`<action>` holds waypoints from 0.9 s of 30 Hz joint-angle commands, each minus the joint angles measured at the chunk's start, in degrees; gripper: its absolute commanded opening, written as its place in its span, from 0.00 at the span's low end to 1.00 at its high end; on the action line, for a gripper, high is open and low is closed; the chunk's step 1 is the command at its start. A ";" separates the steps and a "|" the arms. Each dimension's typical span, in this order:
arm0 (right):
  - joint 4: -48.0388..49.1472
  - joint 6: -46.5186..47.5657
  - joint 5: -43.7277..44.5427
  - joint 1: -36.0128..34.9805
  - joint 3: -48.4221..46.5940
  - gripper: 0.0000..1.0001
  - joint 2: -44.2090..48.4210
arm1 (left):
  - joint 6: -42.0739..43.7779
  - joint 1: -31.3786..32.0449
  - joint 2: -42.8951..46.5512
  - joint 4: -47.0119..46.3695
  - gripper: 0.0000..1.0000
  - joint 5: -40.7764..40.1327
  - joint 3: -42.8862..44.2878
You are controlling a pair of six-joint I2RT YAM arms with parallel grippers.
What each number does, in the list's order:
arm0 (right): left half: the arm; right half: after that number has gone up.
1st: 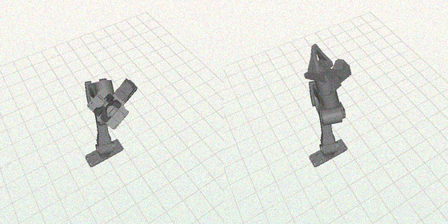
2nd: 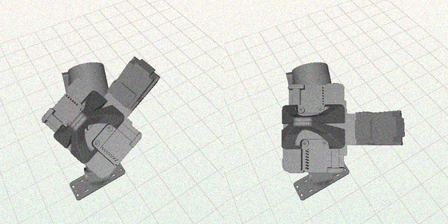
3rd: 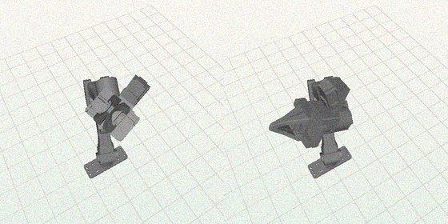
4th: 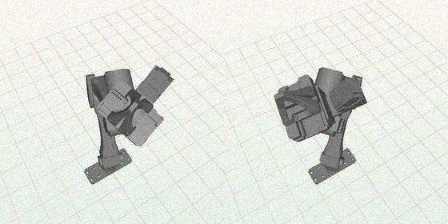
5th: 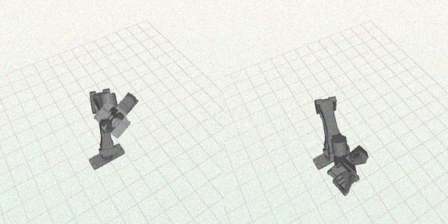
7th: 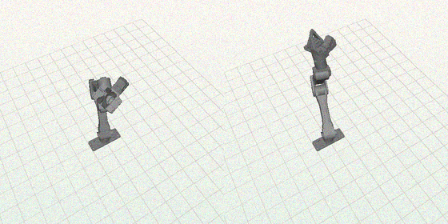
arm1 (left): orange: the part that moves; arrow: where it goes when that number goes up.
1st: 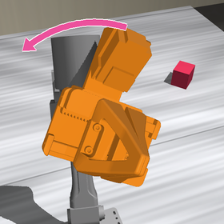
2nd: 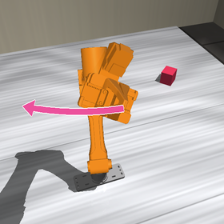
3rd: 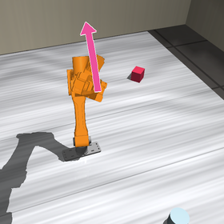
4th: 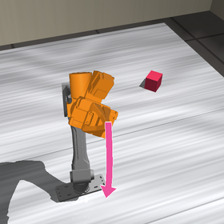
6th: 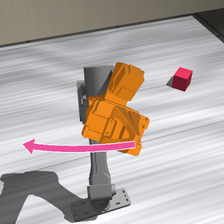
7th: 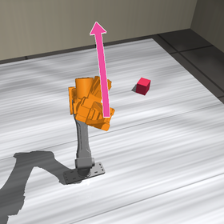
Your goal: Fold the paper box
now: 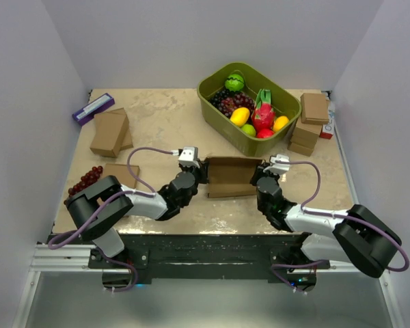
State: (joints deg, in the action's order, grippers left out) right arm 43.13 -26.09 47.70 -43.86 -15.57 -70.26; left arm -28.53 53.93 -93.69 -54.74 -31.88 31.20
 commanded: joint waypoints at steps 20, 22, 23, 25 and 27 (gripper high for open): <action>-4.02 -4.67 -2.26 -1.94 2.30 0.00 2.23 | -6.97 4.60 -6.41 0.96 0.00 7.79 8.52; -3.94 -4.76 -2.35 -2.11 2.48 0.00 2.14 | -6.97 4.69 -6.86 0.34 0.00 8.06 8.87; -3.85 -4.85 -2.35 -2.02 2.48 0.00 1.97 | -6.89 4.69 -6.94 0.34 0.00 8.32 9.66; -3.85 -4.85 -2.35 -2.02 2.39 0.00 1.79 | -6.10 4.78 -6.60 0.60 0.00 8.50 10.46; -3.94 -4.85 -2.26 -2.11 2.39 0.00 1.88 | -4.78 4.78 -6.07 0.86 0.00 8.76 11.16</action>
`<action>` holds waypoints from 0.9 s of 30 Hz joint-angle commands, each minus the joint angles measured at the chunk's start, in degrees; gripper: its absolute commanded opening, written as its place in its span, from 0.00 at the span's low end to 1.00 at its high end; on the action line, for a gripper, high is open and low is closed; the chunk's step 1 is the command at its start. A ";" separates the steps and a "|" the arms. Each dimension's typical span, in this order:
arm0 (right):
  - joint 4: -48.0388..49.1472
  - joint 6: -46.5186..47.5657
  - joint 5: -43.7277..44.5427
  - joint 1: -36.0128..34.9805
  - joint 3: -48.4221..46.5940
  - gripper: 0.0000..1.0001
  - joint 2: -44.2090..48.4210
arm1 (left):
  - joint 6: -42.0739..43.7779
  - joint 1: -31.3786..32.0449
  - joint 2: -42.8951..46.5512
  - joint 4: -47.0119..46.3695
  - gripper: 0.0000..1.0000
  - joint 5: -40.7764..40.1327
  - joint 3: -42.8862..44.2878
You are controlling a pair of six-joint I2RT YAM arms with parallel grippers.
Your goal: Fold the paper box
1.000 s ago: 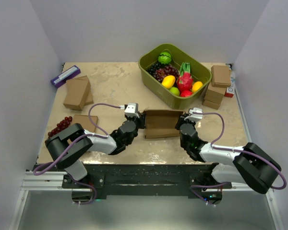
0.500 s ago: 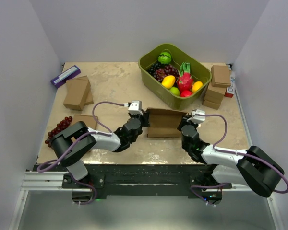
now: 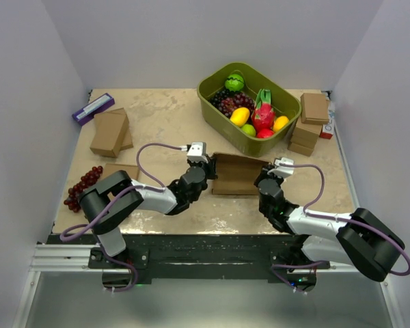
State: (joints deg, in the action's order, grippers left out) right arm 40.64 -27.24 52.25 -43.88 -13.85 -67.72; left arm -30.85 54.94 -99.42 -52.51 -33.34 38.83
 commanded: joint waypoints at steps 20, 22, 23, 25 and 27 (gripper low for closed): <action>-2.05 -4.22 -6.55 -2.00 0.49 0.00 -0.75 | 0.00 4.83 0.54 -0.67 0.00 12.08 6.87; -3.72 -4.57 -6.28 -2.09 -0.12 0.00 0.13 | 2.36 4.83 0.63 1.44 0.00 10.59 6.61; -6.43 -5.35 -6.20 -2.09 -0.48 0.00 1.79 | 3.77 4.83 0.71 1.88 0.00 9.10 6.00; -10.21 -6.32 -5.58 -2.09 -1.88 0.05 3.99 | 8.93 4.74 1.59 3.29 0.00 7.86 4.69; -17.15 -7.65 -5.23 -2.09 -3.11 0.16 8.29 | 13.08 4.65 3.34 4.43 0.00 6.36 3.45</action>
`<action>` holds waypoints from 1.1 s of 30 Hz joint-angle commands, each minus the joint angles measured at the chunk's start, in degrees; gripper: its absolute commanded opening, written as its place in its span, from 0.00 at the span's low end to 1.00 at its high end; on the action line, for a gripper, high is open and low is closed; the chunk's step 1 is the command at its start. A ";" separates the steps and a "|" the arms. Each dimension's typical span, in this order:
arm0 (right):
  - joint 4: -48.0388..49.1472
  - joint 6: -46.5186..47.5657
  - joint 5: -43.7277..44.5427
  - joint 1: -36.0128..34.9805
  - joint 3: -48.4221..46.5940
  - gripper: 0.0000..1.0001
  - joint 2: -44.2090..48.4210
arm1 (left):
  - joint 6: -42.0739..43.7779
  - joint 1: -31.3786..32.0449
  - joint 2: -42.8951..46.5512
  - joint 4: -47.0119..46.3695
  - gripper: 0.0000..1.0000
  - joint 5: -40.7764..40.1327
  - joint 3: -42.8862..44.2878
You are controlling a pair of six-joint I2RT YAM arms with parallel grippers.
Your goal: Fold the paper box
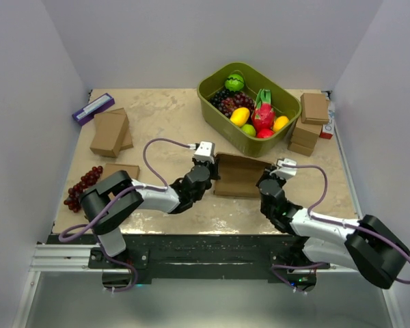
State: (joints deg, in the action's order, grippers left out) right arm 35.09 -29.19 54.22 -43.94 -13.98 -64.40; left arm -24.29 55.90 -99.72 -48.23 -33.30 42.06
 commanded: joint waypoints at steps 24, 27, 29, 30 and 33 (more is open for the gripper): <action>-41.07 9.76 -26.18 1.67 -19.59 0.81 15.36 | 28.07 -16.79 20.80 20.01 0.00 37.17 -7.17; -39.93 12.48 -26.35 3.51 -20.03 0.77 14.66 | 28.34 -17.14 20.36 20.28 0.00 37.25 -7.00; -39.05 14.67 -26.88 5.61 -20.12 0.75 14.04 | 28.42 -17.14 20.27 20.54 0.00 37.69 -6.65; -38.61 15.30 -27.49 6.32 -20.12 0.74 13.52 | 28.42 -17.23 20.10 20.63 0.00 37.61 -6.56; -35.36 17.32 -29.52 7.91 -19.51 0.70 13.08 | 28.60 -17.23 20.09 20.89 0.00 37.43 -6.38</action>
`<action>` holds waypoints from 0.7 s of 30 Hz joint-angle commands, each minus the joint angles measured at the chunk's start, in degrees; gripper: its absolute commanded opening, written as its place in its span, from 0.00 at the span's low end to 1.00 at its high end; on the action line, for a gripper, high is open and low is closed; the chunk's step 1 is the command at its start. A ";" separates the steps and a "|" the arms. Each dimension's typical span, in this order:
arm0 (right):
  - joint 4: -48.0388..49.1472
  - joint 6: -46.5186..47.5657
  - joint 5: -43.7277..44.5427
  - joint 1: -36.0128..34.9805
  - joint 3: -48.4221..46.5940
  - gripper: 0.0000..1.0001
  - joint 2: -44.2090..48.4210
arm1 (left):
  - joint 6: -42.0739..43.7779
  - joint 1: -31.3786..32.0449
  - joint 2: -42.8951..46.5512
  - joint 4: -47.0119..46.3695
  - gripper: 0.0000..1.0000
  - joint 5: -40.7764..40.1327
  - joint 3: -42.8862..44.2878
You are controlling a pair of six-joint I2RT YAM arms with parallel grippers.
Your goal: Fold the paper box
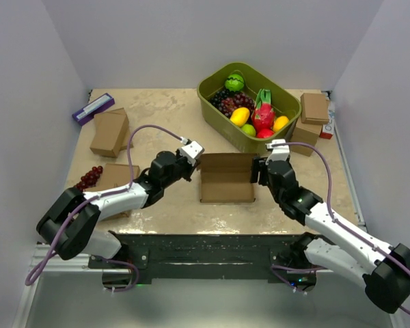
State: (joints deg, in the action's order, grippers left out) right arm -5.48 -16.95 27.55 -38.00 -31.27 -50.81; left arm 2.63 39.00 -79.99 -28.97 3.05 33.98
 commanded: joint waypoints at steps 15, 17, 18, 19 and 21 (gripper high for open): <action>23.57 12.20 -9.70 7.06 0.68 0.52 -9.13 | 1.76 -1.12 0.01 2.52 0.00 1.61 2.76; 24.37 12.47 -11.54 7.24 0.59 0.47 -9.92 | 1.85 -1.12 -0.34 2.52 0.00 2.05 3.02; 24.28 12.38 -12.34 7.15 0.33 0.39 -10.80 | 1.67 -1.12 -0.61 2.60 0.00 2.14 3.37; 24.28 12.47 -12.87 7.15 0.15 0.36 -11.24 | 1.67 -1.12 -0.87 2.52 0.00 2.22 3.55; 23.58 11.94 -14.19 7.15 0.06 0.33 -11.94 | 1.58 -1.12 -1.22 2.60 0.00 2.22 4.25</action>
State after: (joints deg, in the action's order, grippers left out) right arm 14.96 -5.85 17.19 -30.98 -31.05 -61.56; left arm 2.72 38.26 -80.25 -26.83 4.38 35.42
